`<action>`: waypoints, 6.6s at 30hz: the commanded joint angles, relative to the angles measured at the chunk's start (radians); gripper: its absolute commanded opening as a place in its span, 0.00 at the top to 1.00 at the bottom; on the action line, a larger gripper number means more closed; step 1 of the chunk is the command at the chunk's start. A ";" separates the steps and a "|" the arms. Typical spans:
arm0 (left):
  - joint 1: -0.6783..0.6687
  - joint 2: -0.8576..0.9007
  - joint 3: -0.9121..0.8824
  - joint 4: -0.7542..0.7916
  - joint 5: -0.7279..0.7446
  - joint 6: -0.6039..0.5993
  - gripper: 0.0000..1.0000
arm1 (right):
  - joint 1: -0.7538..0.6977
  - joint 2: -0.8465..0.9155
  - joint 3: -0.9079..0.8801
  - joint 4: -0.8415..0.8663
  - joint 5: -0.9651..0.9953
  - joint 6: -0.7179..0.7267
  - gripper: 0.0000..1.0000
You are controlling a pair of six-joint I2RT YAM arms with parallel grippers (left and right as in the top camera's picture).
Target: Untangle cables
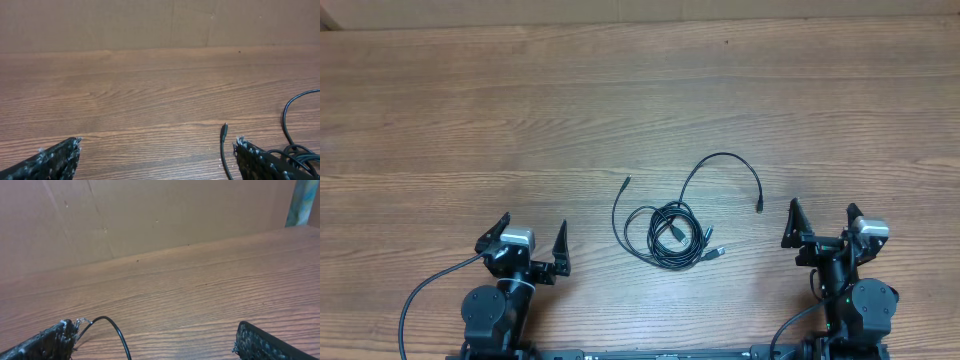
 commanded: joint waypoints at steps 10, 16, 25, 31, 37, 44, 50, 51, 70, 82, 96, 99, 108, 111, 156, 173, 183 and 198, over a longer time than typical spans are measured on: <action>-0.001 -0.007 -0.004 0.000 0.006 0.011 0.01 | 0.008 -0.011 -0.007 0.006 0.001 0.004 0.00; -0.001 -0.007 -0.004 0.000 0.006 0.011 0.00 | 0.008 -0.011 -0.007 0.006 0.001 0.004 0.00; -0.001 -0.007 -0.004 0.000 0.006 0.011 0.01 | 0.008 -0.011 -0.007 0.006 0.001 0.004 0.00; -0.001 -0.007 -0.004 0.000 0.006 0.011 0.00 | 0.008 -0.011 -0.007 0.006 0.001 0.004 0.00; -0.001 -0.007 -0.004 0.000 0.006 0.011 0.01 | 0.008 -0.011 -0.007 0.006 0.001 0.004 0.00; -0.001 -0.007 -0.004 0.000 0.006 0.011 0.00 | 0.008 -0.011 -0.007 0.006 0.001 0.004 0.00; -0.001 -0.007 -0.004 0.000 0.006 0.011 0.00 | 0.008 -0.011 -0.007 0.006 0.001 0.004 0.00; -0.001 -0.007 -0.004 0.000 0.006 0.011 0.01 | 0.008 -0.011 -0.007 0.006 0.001 0.004 0.00; -0.001 -0.007 -0.004 0.000 0.006 0.011 0.00 | 0.008 -0.011 -0.007 0.006 0.001 0.004 0.00; -0.001 -0.007 -0.004 0.000 0.006 0.011 0.01 | 0.008 -0.011 -0.007 0.019 0.082 0.005 0.00; -0.001 -0.007 -0.004 0.000 0.006 0.011 0.01 | 0.007 0.066 0.359 0.398 0.240 -0.002 0.00; -0.001 -0.007 -0.004 0.000 0.006 0.011 0.00 | 0.007 0.224 0.571 0.384 0.260 -0.048 0.00; -0.001 -0.007 -0.004 0.000 0.006 0.011 0.00 | 0.007 0.998 1.401 -0.063 0.242 -0.056 0.00; -0.001 -0.007 -0.004 0.000 0.006 0.011 0.00 | 0.007 1.366 1.788 -0.292 0.116 -0.056 0.00; 0.003 -0.006 0.010 0.422 -0.147 0.093 0.00 | 0.035 2.021 2.235 -0.209 -0.382 0.356 0.00; 0.059 1.078 1.434 -0.211 -0.066 0.314 0.00 | 0.093 2.021 2.235 -0.311 -0.345 0.283 0.00; 0.057 1.796 2.082 -0.481 0.457 0.308 0.00 | -0.060 2.021 2.235 -0.867 -0.313 0.152 0.00; 0.006 2.020 2.094 -0.290 0.537 -0.031 0.00 | 0.024 2.031 2.135 -1.212 -0.160 -0.008 0.00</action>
